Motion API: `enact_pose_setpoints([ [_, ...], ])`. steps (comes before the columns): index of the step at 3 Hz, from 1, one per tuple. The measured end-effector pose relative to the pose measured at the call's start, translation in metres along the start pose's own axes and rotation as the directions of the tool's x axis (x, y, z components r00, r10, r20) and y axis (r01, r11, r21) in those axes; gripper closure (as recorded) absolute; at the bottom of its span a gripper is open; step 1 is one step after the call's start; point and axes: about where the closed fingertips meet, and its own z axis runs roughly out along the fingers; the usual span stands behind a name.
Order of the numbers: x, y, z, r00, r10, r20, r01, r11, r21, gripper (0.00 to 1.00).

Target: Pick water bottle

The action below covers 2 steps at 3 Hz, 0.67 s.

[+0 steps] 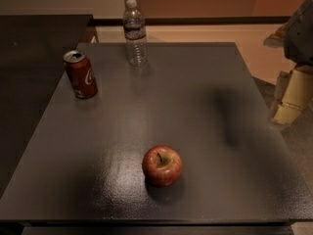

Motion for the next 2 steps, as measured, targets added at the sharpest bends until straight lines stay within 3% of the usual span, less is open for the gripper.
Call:
enact_pose_setpoints([
  [2, -0.0069, -0.0058, 0.0029, 1.000, 0.000, 0.021, -0.001, 1.0000, 0.009, 0.00],
])
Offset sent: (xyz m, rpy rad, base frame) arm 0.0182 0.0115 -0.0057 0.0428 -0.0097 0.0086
